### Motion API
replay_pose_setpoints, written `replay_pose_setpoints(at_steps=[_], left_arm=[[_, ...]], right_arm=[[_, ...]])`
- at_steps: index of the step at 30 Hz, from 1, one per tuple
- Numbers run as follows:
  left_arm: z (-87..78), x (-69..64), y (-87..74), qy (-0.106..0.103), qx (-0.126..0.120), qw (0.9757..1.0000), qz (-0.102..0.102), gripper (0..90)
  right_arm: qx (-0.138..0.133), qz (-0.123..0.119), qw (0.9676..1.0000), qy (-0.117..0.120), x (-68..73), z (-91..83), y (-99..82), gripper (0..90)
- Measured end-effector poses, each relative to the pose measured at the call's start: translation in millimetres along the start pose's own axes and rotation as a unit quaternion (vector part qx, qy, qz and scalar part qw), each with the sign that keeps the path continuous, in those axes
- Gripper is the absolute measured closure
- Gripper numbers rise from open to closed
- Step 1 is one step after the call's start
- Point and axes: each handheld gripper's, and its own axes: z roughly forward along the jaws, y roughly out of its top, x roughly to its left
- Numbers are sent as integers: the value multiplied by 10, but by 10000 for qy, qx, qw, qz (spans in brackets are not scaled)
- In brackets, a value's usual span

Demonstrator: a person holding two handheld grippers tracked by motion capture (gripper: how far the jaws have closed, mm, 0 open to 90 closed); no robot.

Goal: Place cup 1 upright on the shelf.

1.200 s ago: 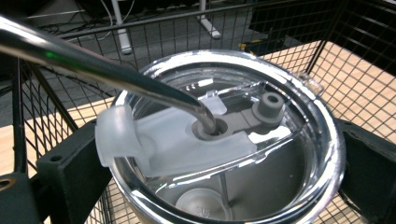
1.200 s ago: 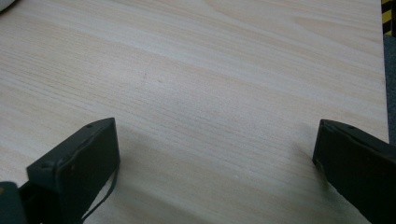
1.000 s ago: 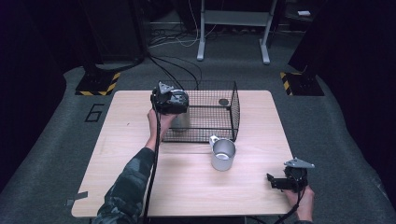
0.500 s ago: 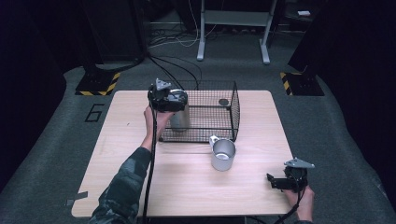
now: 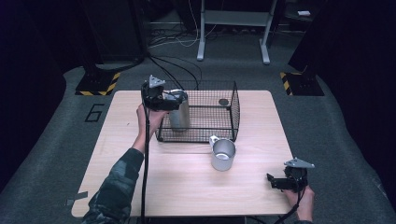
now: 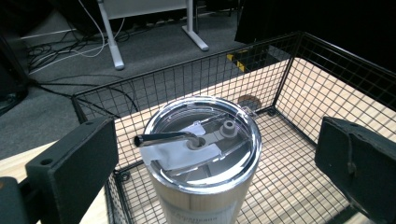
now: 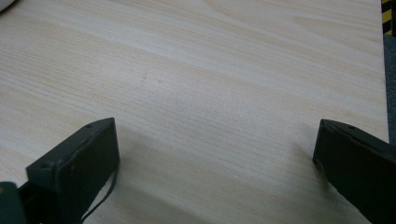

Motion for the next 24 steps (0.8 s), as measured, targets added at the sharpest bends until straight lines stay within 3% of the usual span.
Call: replay_pose_setpoints(at_steps=[4,8,14,24], left_arm=[[-140,-21,-20,-45,-25,9999,157,0],[-260,-39,-80,-84,105,9994,329,0],[-458,-27,-218,-140,164,9988,433,0],[-775,47,-579,-101,243,9989,388,0]], right_arm=[[-4,-10,10000,-4,-2,0,0,0],[3,5,10000,0,1,-1,0,0],[0,-1,10000,0,0,0,0,0],[-5,-14,10000,-3,-2,0,1,0]])
